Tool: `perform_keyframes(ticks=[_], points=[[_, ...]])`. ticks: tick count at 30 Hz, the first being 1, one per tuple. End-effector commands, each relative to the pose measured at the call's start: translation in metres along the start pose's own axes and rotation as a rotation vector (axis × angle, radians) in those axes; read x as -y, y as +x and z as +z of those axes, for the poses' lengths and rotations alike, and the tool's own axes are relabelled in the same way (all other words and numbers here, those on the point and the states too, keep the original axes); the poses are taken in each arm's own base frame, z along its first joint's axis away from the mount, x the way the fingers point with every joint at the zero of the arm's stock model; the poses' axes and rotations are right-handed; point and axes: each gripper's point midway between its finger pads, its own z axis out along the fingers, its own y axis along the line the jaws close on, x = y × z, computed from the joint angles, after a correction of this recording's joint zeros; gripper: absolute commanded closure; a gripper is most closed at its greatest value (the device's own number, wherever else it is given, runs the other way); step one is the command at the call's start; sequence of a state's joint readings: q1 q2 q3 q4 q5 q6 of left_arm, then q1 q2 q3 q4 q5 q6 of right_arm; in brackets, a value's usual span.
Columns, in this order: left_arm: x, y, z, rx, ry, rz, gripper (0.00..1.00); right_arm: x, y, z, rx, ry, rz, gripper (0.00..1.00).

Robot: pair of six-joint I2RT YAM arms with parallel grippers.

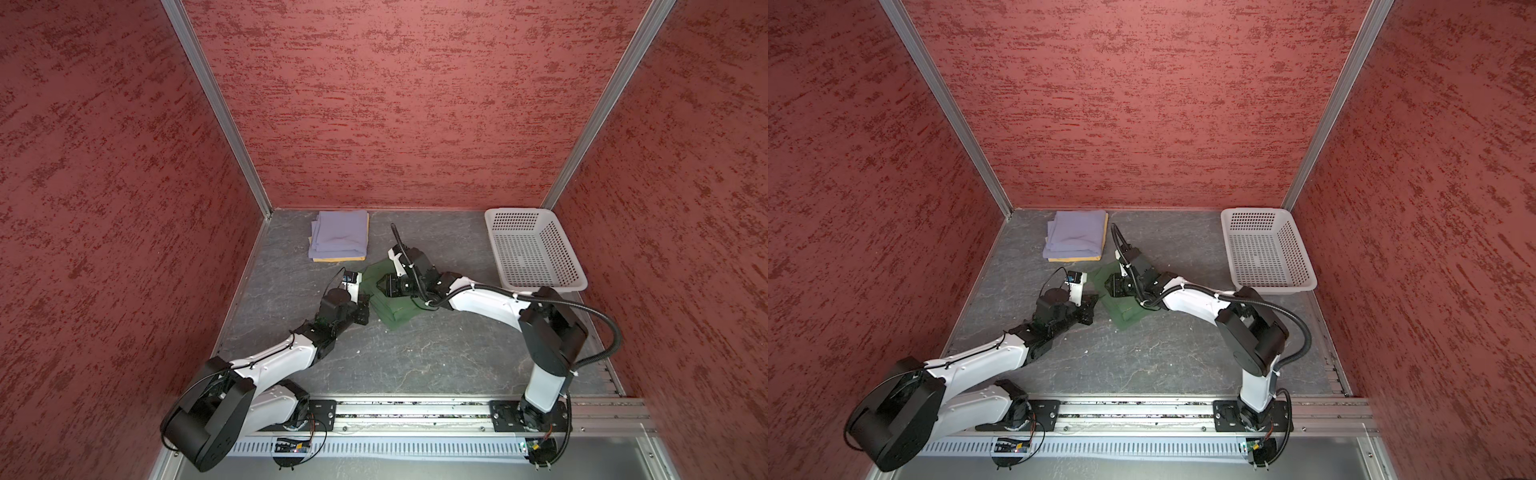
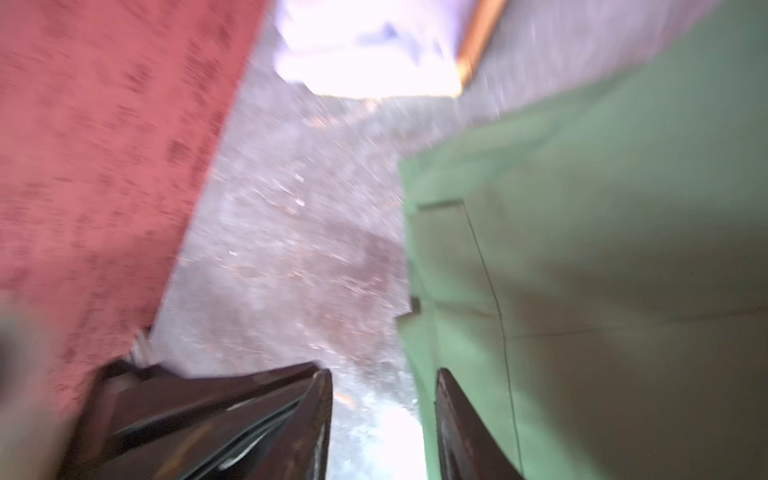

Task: Fold and stack the skirts

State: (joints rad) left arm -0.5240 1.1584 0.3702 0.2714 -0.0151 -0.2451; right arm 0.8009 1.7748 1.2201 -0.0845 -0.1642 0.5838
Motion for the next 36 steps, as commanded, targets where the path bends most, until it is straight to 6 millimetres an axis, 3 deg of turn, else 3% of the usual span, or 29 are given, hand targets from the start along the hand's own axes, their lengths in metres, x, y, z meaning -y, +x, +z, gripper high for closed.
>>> perform_keyframes(ticks=[1,6,13,18,26,32,36], points=[[-0.002,-0.011,-0.002,-0.015,-0.026,0.032,0.9,0.014,-0.013,-0.024,0.054,0.101,-0.059,0.67],[0.008,-0.028,0.006,-0.007,0.0,0.047,0.89,0.031,-0.001,-0.033,0.035,0.151,-0.101,0.81],[0.021,-0.037,0.04,-0.045,0.045,0.04,0.89,0.046,0.047,-0.018,-0.08,0.104,-0.078,0.9],[0.024,-0.022,0.069,-0.093,0.057,0.012,0.89,0.063,0.082,-0.012,-0.15,0.112,-0.035,0.92],[0.009,0.018,0.104,-0.176,0.006,-0.042,0.9,0.099,0.115,-0.003,-0.217,0.22,-0.005,0.92],[0.0,0.028,0.11,-0.191,-0.031,-0.046,0.9,0.112,0.126,-0.006,-0.24,0.269,0.003,0.94],[0.004,0.023,0.109,-0.178,-0.025,-0.028,0.9,0.104,0.119,-0.014,-0.226,0.25,-0.017,0.93]])
